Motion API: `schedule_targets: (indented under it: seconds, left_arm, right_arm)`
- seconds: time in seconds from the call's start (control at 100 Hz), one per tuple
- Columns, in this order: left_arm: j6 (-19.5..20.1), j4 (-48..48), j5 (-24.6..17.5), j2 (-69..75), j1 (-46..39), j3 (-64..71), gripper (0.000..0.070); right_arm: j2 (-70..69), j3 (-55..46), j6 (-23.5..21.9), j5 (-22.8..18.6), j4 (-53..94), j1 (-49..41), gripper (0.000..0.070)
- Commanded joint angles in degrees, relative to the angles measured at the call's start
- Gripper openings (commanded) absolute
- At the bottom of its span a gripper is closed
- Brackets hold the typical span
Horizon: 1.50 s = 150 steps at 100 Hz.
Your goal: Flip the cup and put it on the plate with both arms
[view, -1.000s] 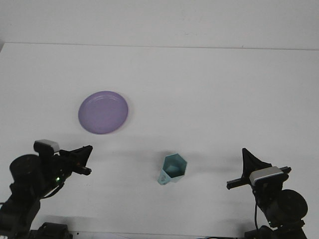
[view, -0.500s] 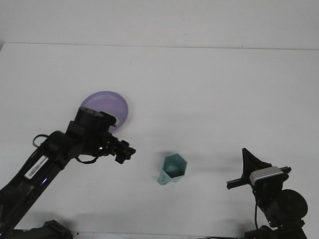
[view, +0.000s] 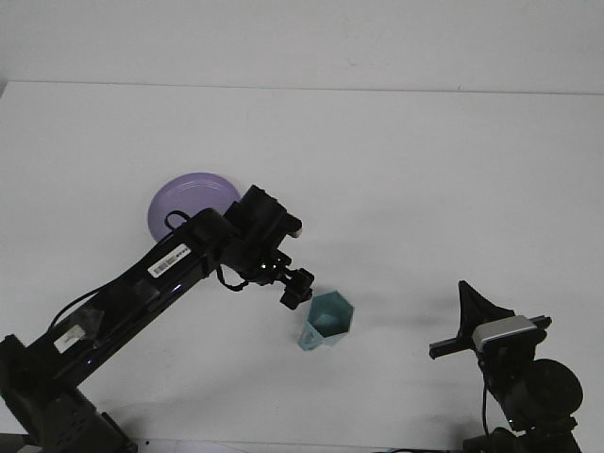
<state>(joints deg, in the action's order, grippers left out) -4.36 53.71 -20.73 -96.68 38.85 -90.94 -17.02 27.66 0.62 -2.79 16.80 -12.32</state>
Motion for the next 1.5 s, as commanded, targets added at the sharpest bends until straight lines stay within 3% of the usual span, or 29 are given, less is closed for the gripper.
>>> schedule_targets:
  seconds: [0.0, 0.68, 0.74, 0.93, 1.25, 1.49]
  left_arm:
    - [0.24, 0.59, 0.35, -2.16, 1.18, -1.49, 0.0464]
    - [-1.07, -3.30, 2.75, -14.23, 6.73, -1.49, 0.0456]
    - [-1.05, -3.28, 2.78, -14.86, 6.91, -1.49, 0.0397]
    - [-0.15, -3.78, 2.75, -15.21, 7.41, -1.49, 0.0000]
    - [-0.13, -2.78, 3.10, -15.12, 6.78, -3.26, 0.0012]
    - [2.64, 7.04, 8.98, -14.97, 1.42, -12.90, 0.0012]
  right_arm:
    - [-0.26, 0.44, -0.61, 0.24, -0.87, -0.09, 0.0000]
    - [-0.24, 0.44, -0.85, 0.24, -0.98, -0.09, 0.0000]
    - [-0.26, 0.44, -0.85, 0.24, -0.98, -0.09, 0.0000]
    - [-0.24, 0.44, -0.83, 0.24, -0.96, -0.09, 0.0000]
    - [-0.26, 0.44, -0.83, 0.24, -0.94, -0.09, 0.0000]
    - [-0.24, 0.44, -0.83, 0.24, -0.94, -0.09, 0.0000]
